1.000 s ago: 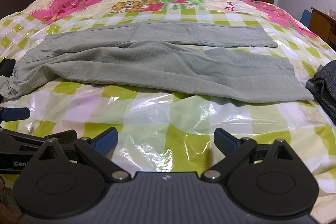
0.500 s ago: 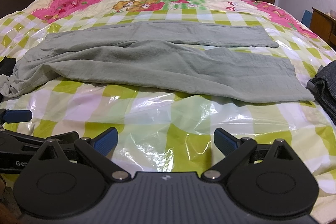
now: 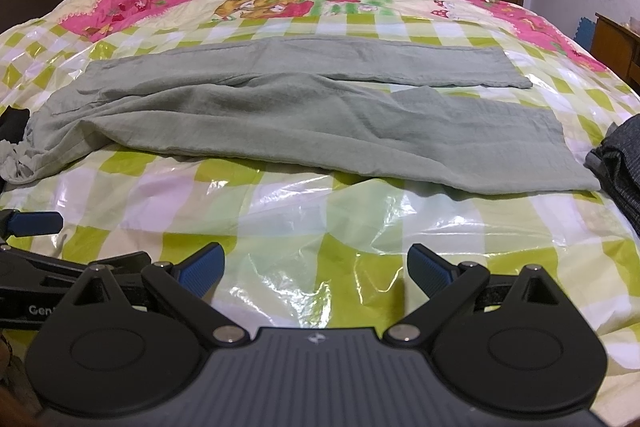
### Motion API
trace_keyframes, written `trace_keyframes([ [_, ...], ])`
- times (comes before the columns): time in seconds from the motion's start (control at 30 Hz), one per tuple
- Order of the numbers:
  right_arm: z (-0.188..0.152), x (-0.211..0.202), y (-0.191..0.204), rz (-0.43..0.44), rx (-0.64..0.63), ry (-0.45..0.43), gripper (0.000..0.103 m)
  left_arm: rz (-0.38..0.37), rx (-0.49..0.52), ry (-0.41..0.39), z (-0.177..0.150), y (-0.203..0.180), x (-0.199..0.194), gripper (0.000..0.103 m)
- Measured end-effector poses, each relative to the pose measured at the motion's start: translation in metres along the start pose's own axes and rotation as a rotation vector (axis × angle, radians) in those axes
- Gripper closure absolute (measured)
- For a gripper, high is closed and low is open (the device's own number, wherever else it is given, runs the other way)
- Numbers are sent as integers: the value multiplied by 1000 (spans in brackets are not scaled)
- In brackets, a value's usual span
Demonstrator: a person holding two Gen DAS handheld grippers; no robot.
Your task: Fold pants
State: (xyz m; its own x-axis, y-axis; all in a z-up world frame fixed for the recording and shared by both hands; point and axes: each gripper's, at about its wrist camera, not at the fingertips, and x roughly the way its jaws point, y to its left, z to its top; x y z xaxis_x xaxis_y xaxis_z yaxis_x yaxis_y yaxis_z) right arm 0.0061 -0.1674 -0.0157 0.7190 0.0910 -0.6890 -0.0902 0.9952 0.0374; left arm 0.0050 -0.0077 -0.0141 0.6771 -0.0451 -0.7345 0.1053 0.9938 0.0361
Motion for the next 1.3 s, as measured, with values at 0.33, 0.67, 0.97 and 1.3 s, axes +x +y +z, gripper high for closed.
trace_keyframes([
  [0.33,24,3,-30,-2,84,-12,15,-36,110,-136,26,-6,-13,0],
  [0.67,59,37,-49,15,-79,-10,27,-56,199,-155,58,16,12,0],
  [0.97,81,77,5,211,-462,34,29,-11,225,-80,54,83,33,0],
  [1.3,80,92,29,256,-596,197,101,-147,67,56,45,151,51,48],
])
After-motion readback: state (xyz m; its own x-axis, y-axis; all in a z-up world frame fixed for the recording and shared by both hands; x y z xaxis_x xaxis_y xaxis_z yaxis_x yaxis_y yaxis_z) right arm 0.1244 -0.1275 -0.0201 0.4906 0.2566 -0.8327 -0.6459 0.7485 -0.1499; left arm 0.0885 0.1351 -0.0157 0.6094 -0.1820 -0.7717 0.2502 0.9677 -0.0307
